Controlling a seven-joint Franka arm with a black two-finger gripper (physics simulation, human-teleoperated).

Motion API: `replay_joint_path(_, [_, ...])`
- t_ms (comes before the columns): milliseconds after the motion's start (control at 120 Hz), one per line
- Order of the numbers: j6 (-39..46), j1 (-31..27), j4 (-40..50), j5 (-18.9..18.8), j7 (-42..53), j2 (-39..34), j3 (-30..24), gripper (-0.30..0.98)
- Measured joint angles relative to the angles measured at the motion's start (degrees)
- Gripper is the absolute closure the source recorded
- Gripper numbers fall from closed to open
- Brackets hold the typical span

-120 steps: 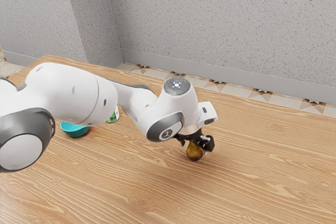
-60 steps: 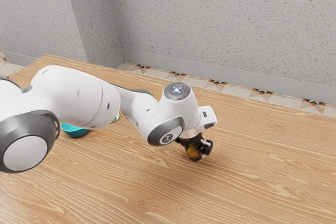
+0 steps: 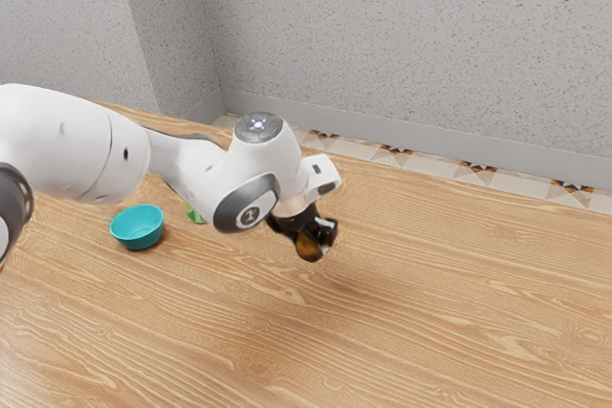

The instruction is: Place the pear in the bowl.

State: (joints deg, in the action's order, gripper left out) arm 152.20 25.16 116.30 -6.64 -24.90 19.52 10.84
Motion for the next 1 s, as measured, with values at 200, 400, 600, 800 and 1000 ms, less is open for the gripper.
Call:
replay_joint_path(200, [-0.1,-7.9,9.8,-0.9,-0.3,-8.8,0.0,0.43])
replay_joint_path(400, [-0.2,-17.3,11.6,-1.9,-0.1,-10.6,0.0,0.43])
replay_joint_path(600, [-0.1,-25.7,10.9,-2.7,0.2,-10.4,0.1,0.42])
replay_joint_path(800, [0.1,-32.9,9.1,-3.1,0.9,-8.4,0.1,0.42])
replay_joint_path(1000, [0.1,-36.6,2.7,-3.1,1.9,-2.6,0.1,0.42])
